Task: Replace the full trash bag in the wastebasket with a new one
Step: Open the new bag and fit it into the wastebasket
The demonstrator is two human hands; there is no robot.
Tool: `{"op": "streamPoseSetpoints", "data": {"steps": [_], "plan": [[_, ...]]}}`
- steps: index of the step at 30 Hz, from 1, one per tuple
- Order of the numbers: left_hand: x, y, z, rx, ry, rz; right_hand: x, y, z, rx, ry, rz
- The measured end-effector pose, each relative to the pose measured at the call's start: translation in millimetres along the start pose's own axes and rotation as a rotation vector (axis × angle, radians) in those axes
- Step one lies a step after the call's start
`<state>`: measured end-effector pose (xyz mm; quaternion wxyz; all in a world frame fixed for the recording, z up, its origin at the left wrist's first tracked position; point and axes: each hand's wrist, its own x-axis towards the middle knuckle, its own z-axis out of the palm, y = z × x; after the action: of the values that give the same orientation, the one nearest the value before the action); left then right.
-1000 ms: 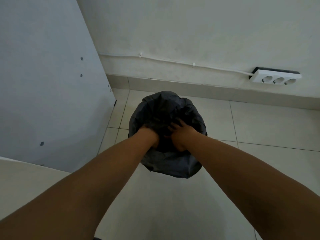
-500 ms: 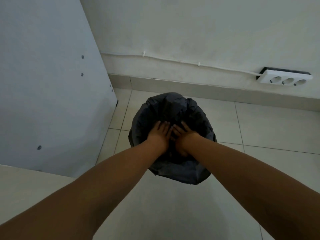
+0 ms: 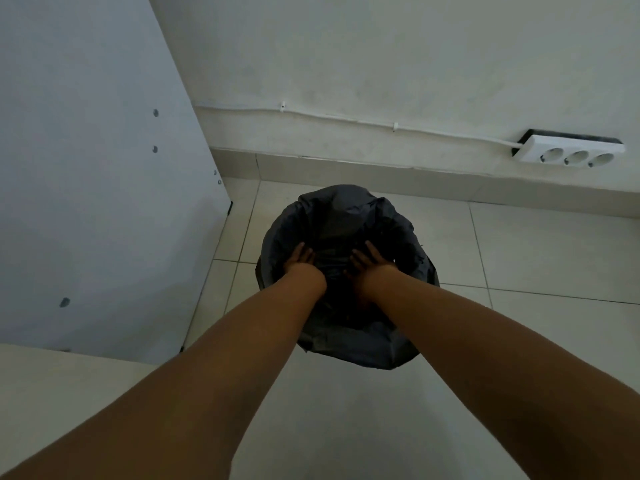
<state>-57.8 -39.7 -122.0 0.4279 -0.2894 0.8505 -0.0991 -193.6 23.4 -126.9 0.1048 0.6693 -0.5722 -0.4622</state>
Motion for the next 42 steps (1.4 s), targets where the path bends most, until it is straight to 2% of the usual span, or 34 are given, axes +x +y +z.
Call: {"op": "streamPoseSetpoints", "data": {"steps": [1,2,3,5,7,11,12,14,15,17,19,22,26,28,30,32,34,36,37,39,40,42], "plan": [[1.9,1.6,-4.0,-0.064,-0.012,0.029,-1.0,2.7,-8.4,0.376,-0.094,-0.073],[-1.0,2.3,-8.8,-0.149,-0.003,0.050,-5.0,3.2,-16.2,0.592,-0.161,-0.147],[-6.6,3.1,-13.5,-0.230,0.033,0.062,-14.2,10.8,-28.9,0.622,-0.095,-0.228],[-24.2,-0.5,-23.2,-0.290,0.126,0.080,-29.7,21.5,-41.2,0.561,0.025,-0.235],[-40.8,-6.4,-25.5,-0.324,0.280,0.064,-46.8,31.7,-40.6,0.551,0.203,-0.135],[-67.7,-21.8,-27.4,-0.429,0.698,0.009,-72.6,50.9,-40.5,0.627,0.542,0.047],[-71.1,-25.6,-28.0,-0.443,0.809,-0.030,-74.1,53.4,-40.3,0.656,0.579,0.115],[-71.7,-36.2,-28.0,-0.514,0.912,-0.156,-73.6,56.7,-41.3,0.802,0.536,0.248],[-69.4,-41.8,-27.0,-0.579,0.906,-0.218,-71.3,58.8,-41.1,0.915,0.497,0.297],[-60.0,-52.6,-21.2,-0.813,0.781,-0.292,-62.1,62.2,-34.7,1.193,0.390,0.375],[-50.7,-61.5,-17.5,-1.119,0.628,-0.259,-54.4,66.1,-28.0,1.430,0.315,0.408],[-43.0,-70.9,-12.3,-1.349,0.500,-0.246,-44.6,71.8,-22.7,1.527,0.282,0.487],[-43.8,-78.3,-10.1,-1.761,0.157,-0.305,-35.9,80.1,-20.5,1.586,0.156,0.485],[-48.1,-78.2,-12.1,-1.724,0.222,-0.287,-39.1,81.3,-21.8,1.600,0.137,0.464],[-57.3,-73.1,-13.0,-1.596,0.476,-0.352,-49.6,78.8,-22.3,1.525,0.198,0.480],[-71.6,-60.1,-11.9,-1.449,0.701,-0.465,-67.1,68.6,-23.3,1.409,0.341,0.553],[-90.1,-41.1,-12.9,-1.213,0.758,-0.629,-90.1,52.5,-26.9,1.372,0.439,0.649],[-105.1,-23.4,-14.4,-1.195,0.698,-0.796,-107.2,32.2,-32.1,1.410,0.407,0.751],[-113.9,-16.6,-18.1,-1.326,0.613,-0.867,-112.2,22.0,-33.9,1.459,0.367,0.793],[-118.9,-7.1,-22.7,-1.816,0.385,-0.969,-114.8,10.6,-35.5,1.672,0.310,0.853],[-118.1,-5.3,-23.3,-2.088,0.295,-0.970,-114.6,10.5,-36.3,1.821,0.305,0.883],[-116.7,-1.9,-18.6,-2.529,0.274,-0.824,-114.1,13.2,-36.3,2.081,0.318,0.941]]}}
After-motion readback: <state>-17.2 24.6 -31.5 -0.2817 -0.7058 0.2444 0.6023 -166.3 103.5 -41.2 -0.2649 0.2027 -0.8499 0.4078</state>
